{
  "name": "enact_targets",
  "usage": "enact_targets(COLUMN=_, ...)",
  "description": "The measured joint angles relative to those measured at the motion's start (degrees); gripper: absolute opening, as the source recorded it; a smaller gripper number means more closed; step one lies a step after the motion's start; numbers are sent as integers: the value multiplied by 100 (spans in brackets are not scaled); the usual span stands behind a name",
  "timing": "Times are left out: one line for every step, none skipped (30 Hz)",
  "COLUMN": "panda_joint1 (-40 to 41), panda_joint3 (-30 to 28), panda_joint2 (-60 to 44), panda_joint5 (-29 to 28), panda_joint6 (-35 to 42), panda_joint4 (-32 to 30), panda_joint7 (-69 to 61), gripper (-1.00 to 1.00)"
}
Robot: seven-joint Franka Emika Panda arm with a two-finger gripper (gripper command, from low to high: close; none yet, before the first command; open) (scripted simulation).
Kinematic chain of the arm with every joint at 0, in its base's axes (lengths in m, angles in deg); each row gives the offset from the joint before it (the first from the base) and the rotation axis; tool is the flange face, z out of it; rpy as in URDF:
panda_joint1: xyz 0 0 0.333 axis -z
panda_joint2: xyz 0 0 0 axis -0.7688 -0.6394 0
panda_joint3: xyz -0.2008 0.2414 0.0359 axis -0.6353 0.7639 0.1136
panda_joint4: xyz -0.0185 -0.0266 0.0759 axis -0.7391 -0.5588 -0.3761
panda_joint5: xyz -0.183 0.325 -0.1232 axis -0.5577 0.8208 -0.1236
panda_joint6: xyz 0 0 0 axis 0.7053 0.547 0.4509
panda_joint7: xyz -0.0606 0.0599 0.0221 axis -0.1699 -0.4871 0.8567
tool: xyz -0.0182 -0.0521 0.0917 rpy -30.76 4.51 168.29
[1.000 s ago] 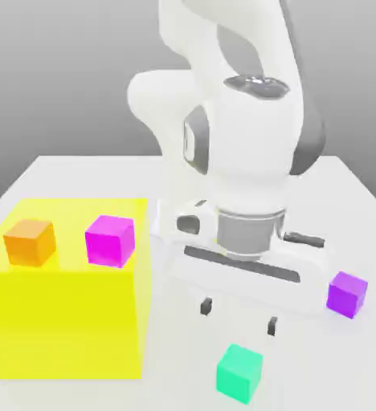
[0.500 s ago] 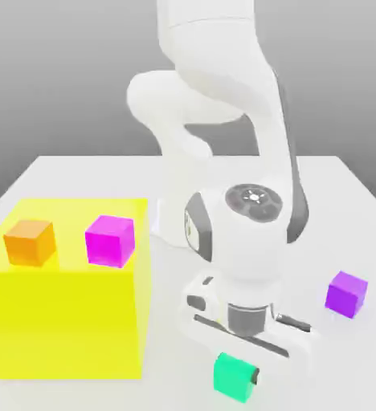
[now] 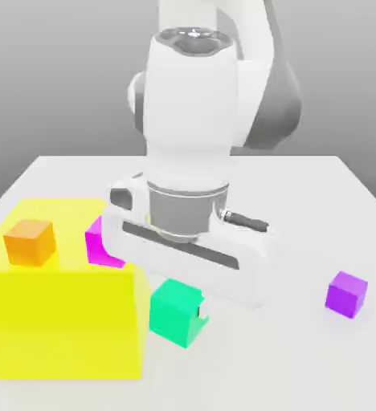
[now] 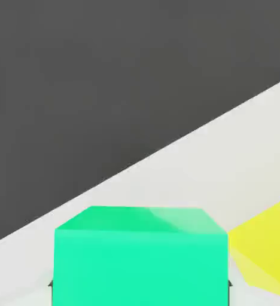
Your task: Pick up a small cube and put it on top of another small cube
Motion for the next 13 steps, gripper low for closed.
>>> enact_targets(panda_joint1=171, panda_joint3=-126, panda_joint2=198, panda_joint5=40, panda_joint6=247, panda_joint4=33, panda_joint7=195, gripper=-100)
enact_targets(panda_joint1=315, panda_joint3=-242, panda_joint2=399, panda_joint5=85, panda_joint6=498, panda_joint4=64, panda_joint7=397, gripper=-100)
enact_targets(panda_joint1=455, panda_joint3=-366, panda_joint2=596, panda_joint5=132, panda_joint6=737, panda_joint4=91, panda_joint7=596, gripper=-100)
enact_targets(panda_joint1=608, panda_joint3=-490, panda_joint2=792, panda_joint5=181, panda_joint6=972, panda_joint4=117, panda_joint7=786, gripper=-100)
enact_targets(panda_joint1=760, panda_joint3=-613, panda_joint2=975, panda_joint5=232, panda_joint6=1181, panda_joint4=130, panda_joint7=984, gripper=-100)
enact_targets(panda_joint1=896, panda_joint3=-717, panda_joint2=1098, panda_joint5=279, panda_joint6=1288, panda_joint4=96, panda_joint7=1193, gripper=-100)
enact_targets(panda_joint1=966, panda_joint3=-770, panda_joint2=1110, panda_joint5=304, panda_joint6=1218, panda_joint4=7, panda_joint7=1297, gripper=-100)
enact_targets(panda_joint1=1002, panda_joint3=-797, panda_joint2=1065, panda_joint5=320, panda_joint6=1061, panda_joint4=-111, panda_joint7=1347, gripper=-100)
enact_targets(panda_joint1=1021, panda_joint3=-811, panda_joint2=991, panda_joint5=328, panda_joint6=856, panda_joint4=-244, panda_joint7=1370, gripper=-100)
enact_targets(panda_joint1=1032, panda_joint3=-817, panda_joint2=903, panda_joint5=333, panda_joint6=626, panda_joint4=-386, panda_joint7=1380, gripper=-100)
enact_targets(panda_joint1=1038, panda_joint3=-819, panda_joint2=857, panda_joint5=336, panda_joint6=508, panda_joint4=-458, panda_joint7=1384, gripper=100)
enact_targets(panda_joint1=1038, panda_joint3=-819, panda_joint2=857, panda_joint5=337, panda_joint6=508, panda_joint4=-458, panda_joint7=1384, gripper=100)
enact_targets(panda_joint1=1038, panda_joint3=-819, panda_joint2=857, panda_joint5=337, panda_joint6=508, panda_joint4=-458, panda_joint7=1384, gripper=100)
